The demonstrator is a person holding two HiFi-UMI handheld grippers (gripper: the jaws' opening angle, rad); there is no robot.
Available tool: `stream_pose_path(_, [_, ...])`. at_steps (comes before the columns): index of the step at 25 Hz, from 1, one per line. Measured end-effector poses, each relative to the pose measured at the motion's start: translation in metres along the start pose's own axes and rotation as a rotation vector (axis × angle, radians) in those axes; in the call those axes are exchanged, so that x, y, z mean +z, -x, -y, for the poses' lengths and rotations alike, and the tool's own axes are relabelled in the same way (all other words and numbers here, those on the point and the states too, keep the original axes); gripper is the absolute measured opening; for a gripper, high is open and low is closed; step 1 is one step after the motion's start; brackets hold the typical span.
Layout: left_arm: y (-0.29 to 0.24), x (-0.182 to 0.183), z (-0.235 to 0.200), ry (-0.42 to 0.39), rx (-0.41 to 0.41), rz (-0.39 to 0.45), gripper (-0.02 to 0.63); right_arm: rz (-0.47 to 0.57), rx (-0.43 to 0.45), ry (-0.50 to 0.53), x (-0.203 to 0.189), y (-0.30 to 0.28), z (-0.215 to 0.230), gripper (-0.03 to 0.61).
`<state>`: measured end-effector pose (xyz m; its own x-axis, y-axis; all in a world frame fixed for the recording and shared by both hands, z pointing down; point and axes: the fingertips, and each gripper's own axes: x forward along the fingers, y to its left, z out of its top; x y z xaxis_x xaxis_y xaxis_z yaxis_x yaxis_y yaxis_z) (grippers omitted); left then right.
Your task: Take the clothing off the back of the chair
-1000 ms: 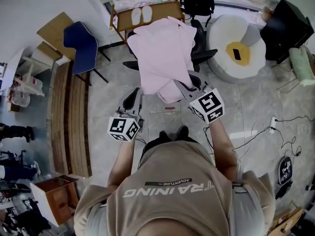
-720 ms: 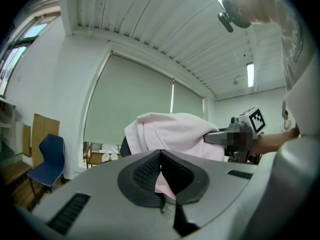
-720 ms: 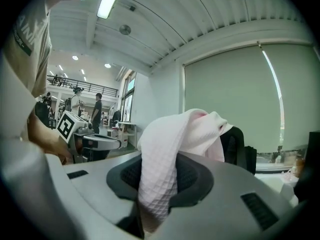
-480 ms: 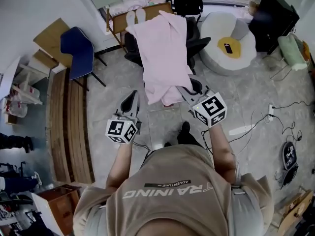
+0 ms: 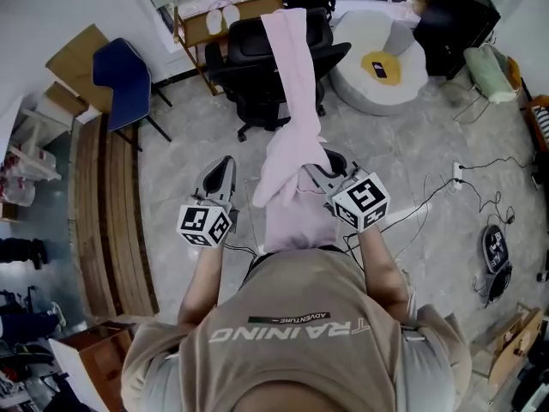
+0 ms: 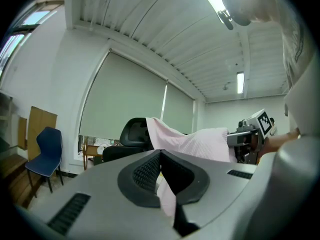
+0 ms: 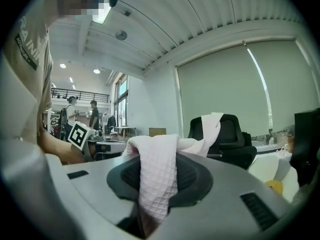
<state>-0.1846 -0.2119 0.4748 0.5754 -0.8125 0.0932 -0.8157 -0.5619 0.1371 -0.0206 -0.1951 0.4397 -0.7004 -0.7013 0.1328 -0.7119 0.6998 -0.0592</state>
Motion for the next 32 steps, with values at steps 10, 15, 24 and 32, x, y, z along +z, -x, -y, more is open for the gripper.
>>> stream_pose_path(10, [0.018,-0.004,0.056,-0.02,0.037,0.034,0.012,0.046,0.094,0.013,0.004,0.075,-0.036,0.118])
stream_pose_path(15, [0.038,-0.005,0.092,-0.029,0.086,0.037,0.012,0.068,0.134,0.0,0.0,0.112,-0.046,0.118])
stream_pose_path(24, [0.069,0.021,0.133,-0.098,0.09,0.077,0.012,0.044,0.103,0.009,-0.016,0.147,-0.043,0.118])
stream_pose_path(32, [0.073,0.027,0.132,-0.095,0.049,0.097,0.012,0.049,0.045,0.026,-0.011,0.158,-0.048,0.12])
